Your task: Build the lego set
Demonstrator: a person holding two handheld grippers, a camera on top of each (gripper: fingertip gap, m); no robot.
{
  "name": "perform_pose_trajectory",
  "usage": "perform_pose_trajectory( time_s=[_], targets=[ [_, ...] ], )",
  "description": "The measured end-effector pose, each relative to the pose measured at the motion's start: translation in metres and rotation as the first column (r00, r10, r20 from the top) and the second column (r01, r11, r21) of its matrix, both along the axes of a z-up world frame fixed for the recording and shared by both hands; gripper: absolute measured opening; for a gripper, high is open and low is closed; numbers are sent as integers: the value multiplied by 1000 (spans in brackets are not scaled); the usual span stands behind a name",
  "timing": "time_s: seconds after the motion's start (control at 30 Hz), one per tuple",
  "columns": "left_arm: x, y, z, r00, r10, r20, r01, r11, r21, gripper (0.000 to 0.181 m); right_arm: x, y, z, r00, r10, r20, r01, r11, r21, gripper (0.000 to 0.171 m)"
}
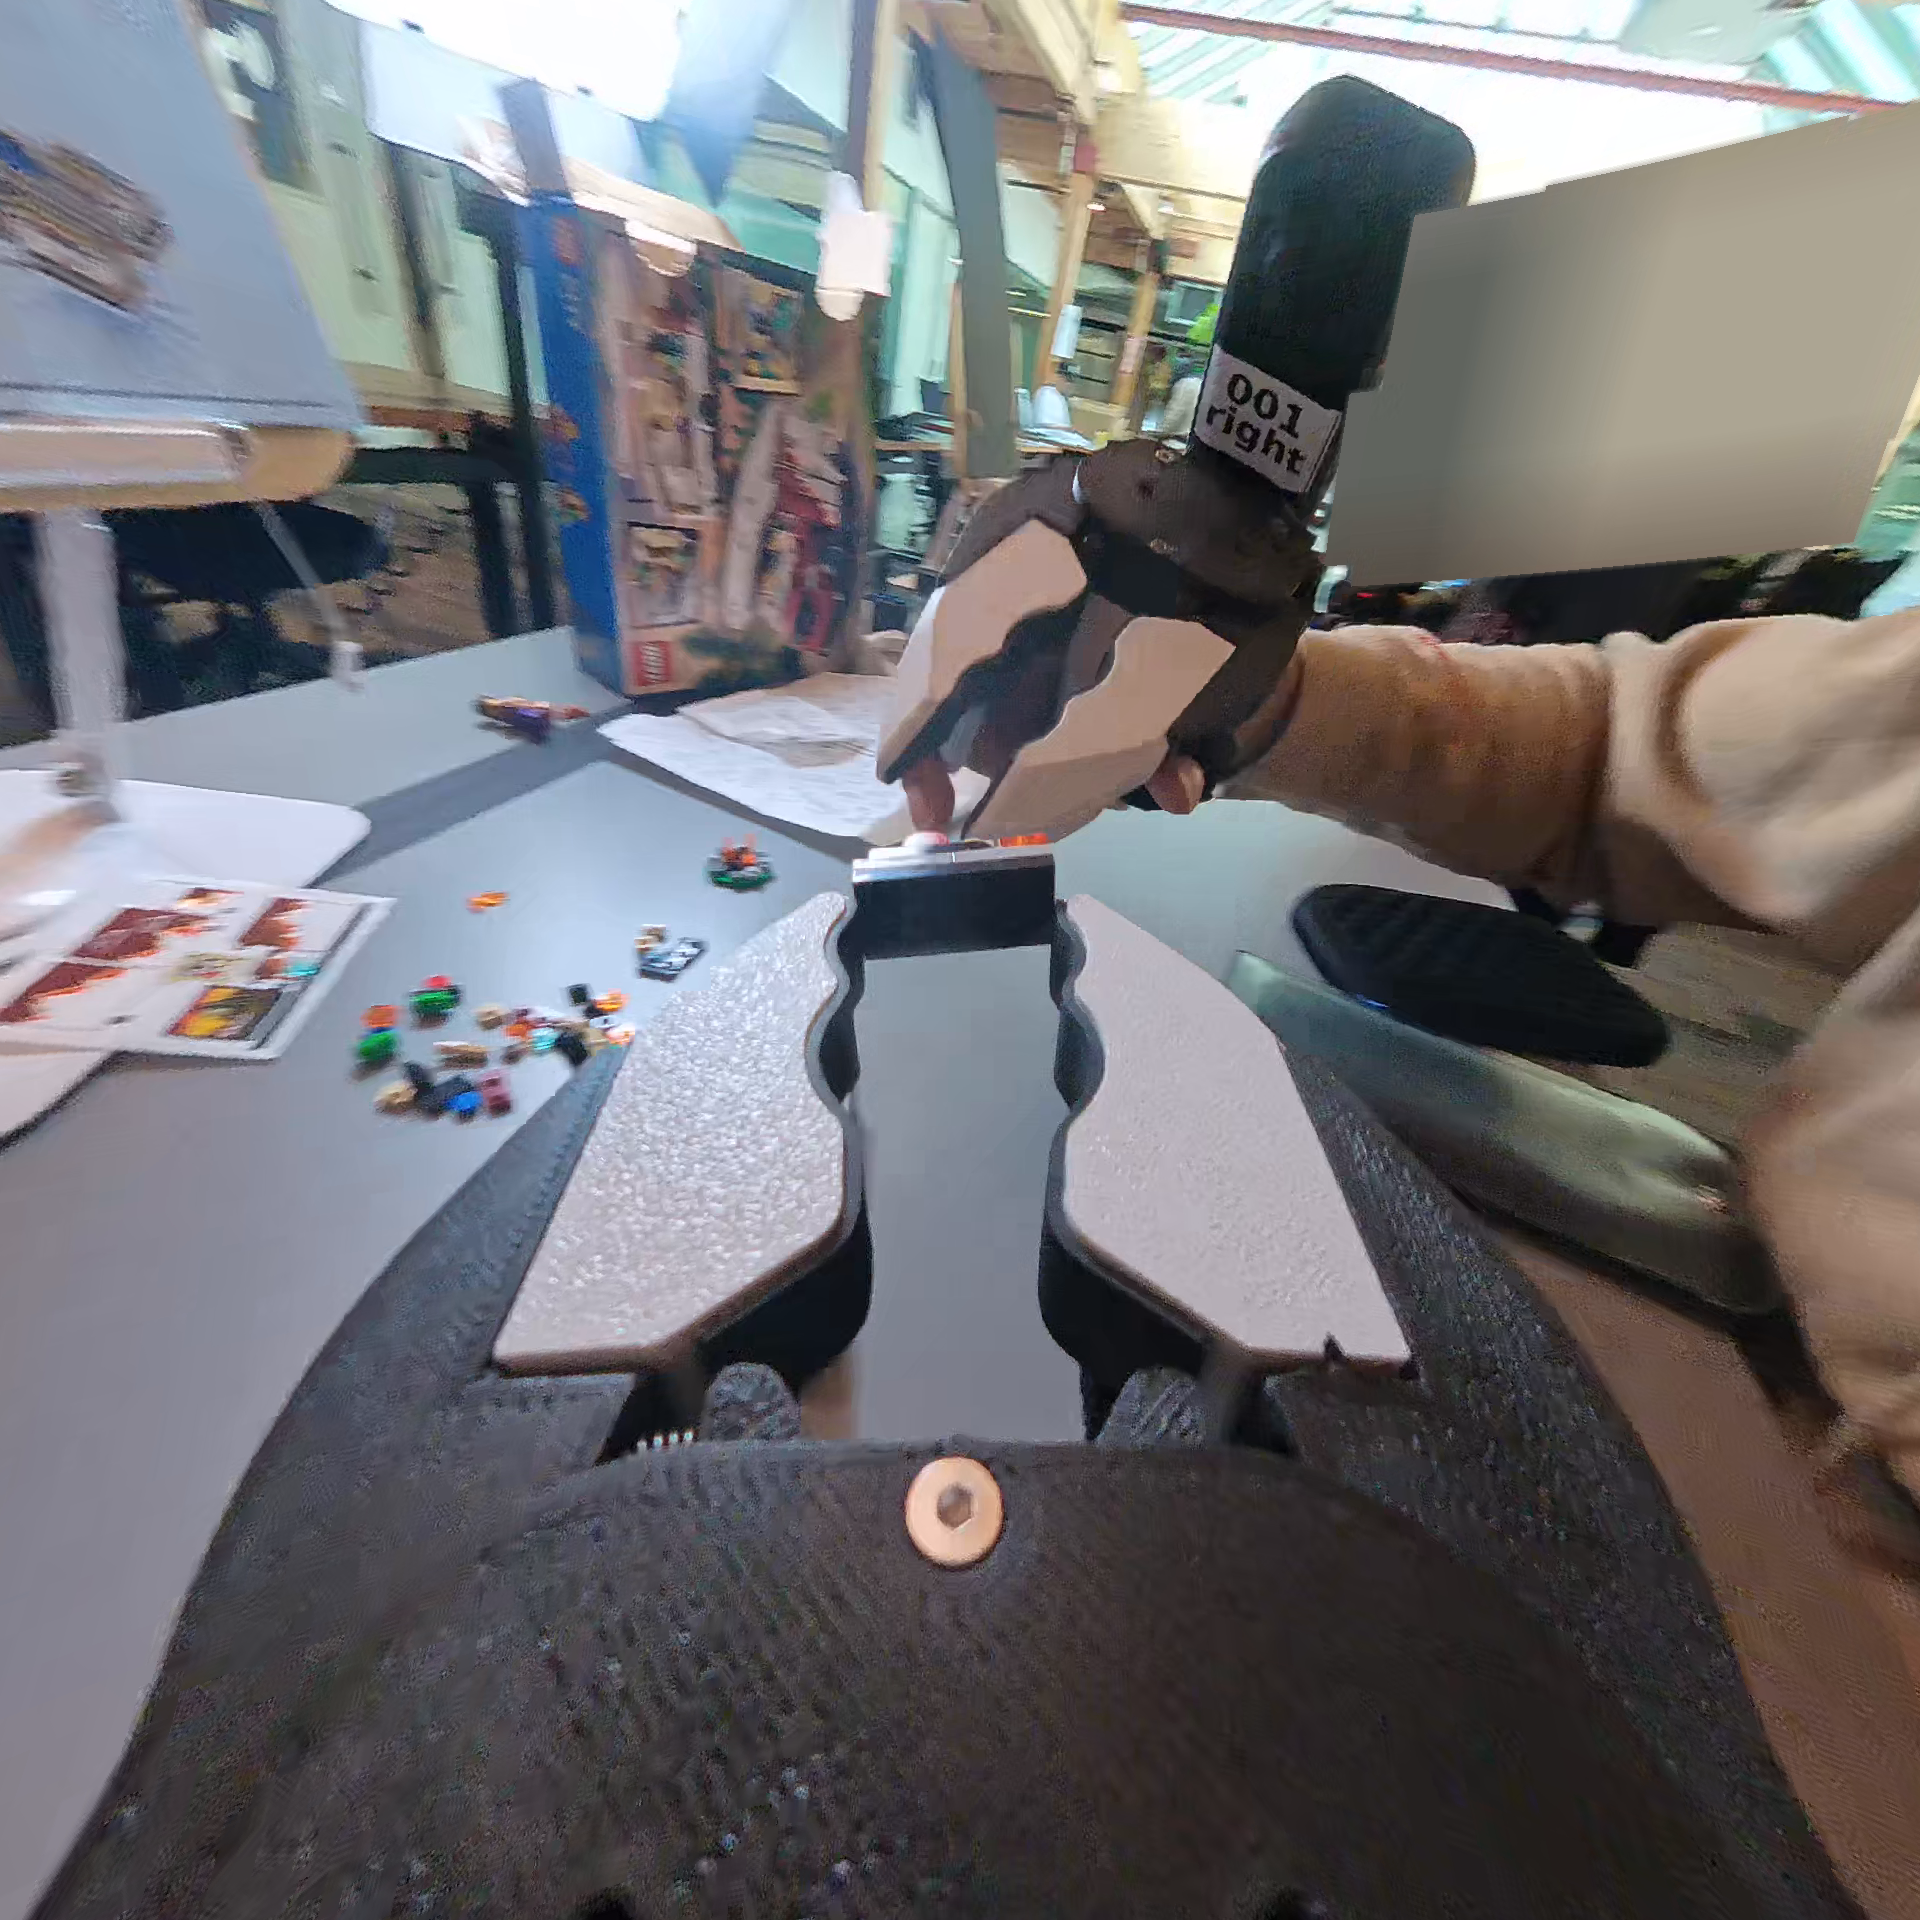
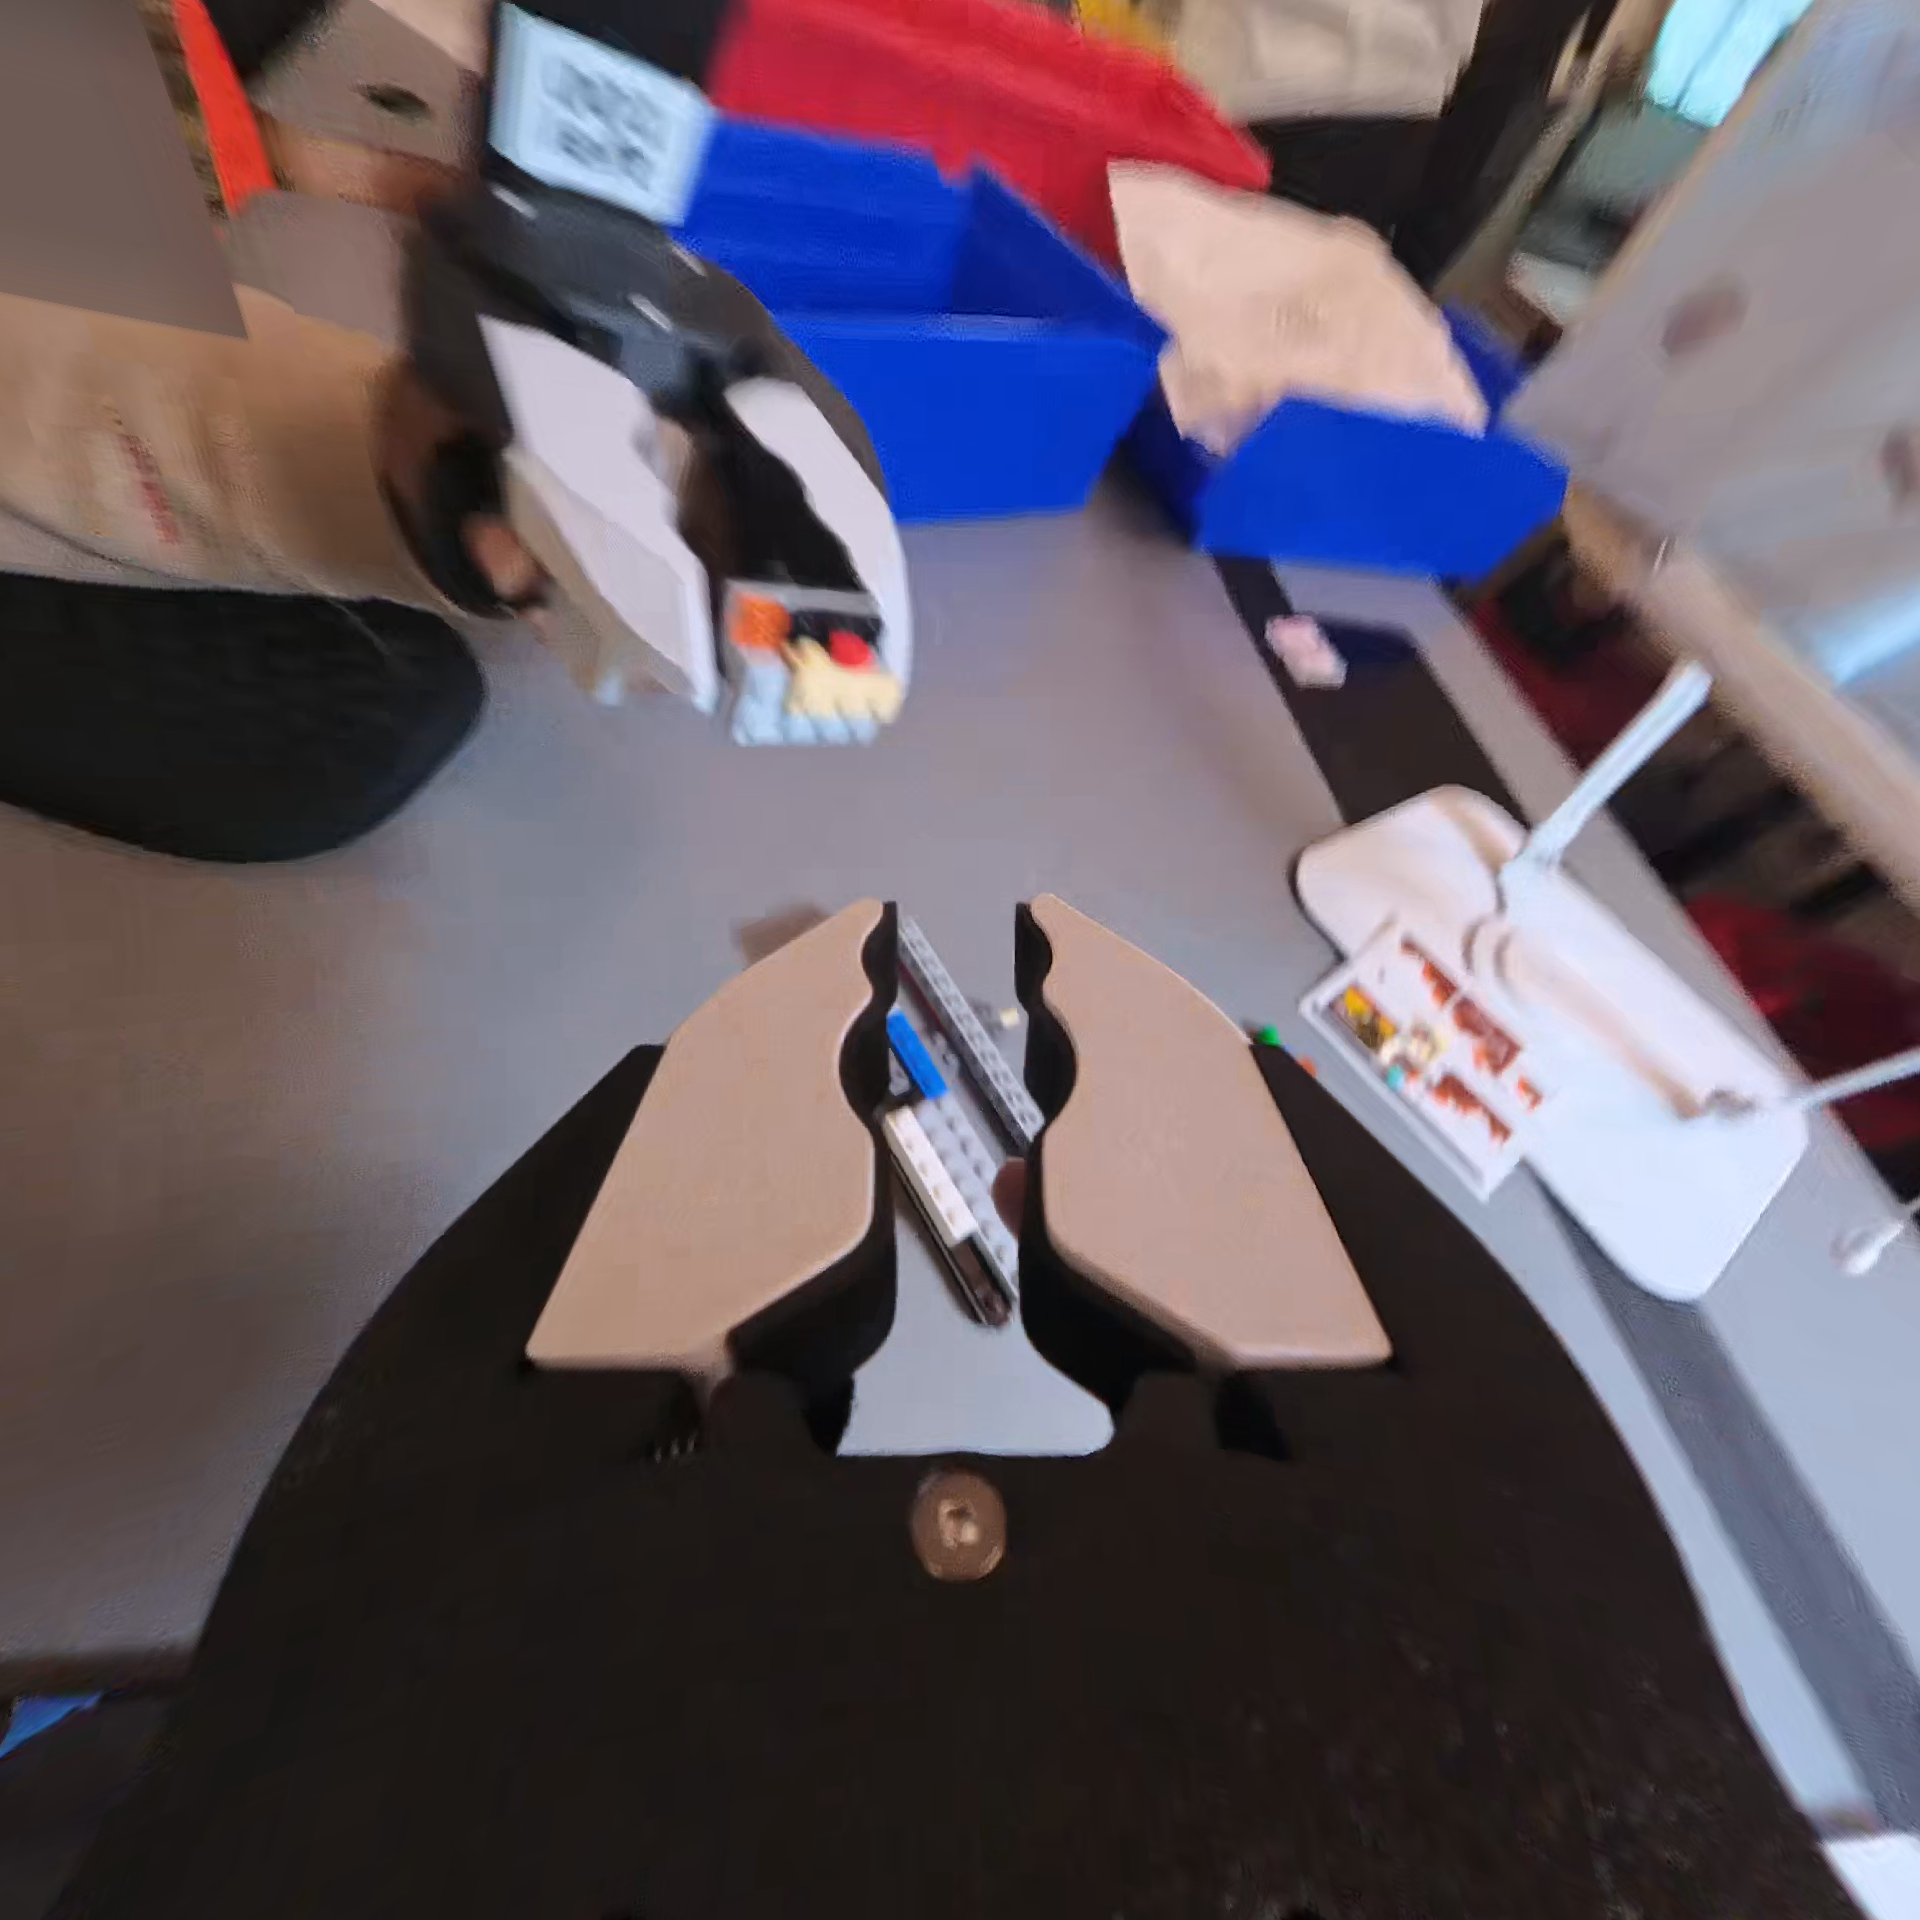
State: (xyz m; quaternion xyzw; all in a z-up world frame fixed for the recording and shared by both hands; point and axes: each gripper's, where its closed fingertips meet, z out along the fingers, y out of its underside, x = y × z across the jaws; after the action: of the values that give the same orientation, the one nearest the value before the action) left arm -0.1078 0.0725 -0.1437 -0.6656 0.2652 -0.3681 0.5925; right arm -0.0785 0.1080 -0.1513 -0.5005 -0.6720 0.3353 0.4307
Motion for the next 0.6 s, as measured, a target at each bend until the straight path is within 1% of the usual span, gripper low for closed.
perform_pose_trajectory(
  time_s=[0.07,0.13,0.2,0.27,0.33,0.43,0.53,0.6],
  targets=[
    [-17,14,-4,992,124,-22,-123,992,18,35,-9,34,-23,992,-66,112,74,995,-70,17],
    [-29,22,-6,977,212,-37,-210,977,35,35,-22,58,-45,976,-89,198,109,989,-95,14],
    [-38,27,-7,959,278,-60,-274,959,66,35,-36,71,-68,951,-84,298,129,983,-133,14],
    [-42,30,-7,940,329,-90,-319,941,109,35,-48,80,-89,912,-94,398,159,978,-133,13],
    [-44,31,-7,924,363,-121,-345,927,151,35,-56,87,-107,868,-99,487,180,976,-122,12],
    [-40,30,-8,914,373,-159,-344,920,187,34,-63,94,-121,817,-116,566,234,962,-141,13],
    [-40,31,-10,912,374,-170,-343,920,188,34,-65,104,-126,794,-146,590,286,946,-151,13],
    [-42,31,-10,909,382,-168,-350,917,191,34,-65,106,-128,788,-145,598,297,941,-162,14]
  ],
)
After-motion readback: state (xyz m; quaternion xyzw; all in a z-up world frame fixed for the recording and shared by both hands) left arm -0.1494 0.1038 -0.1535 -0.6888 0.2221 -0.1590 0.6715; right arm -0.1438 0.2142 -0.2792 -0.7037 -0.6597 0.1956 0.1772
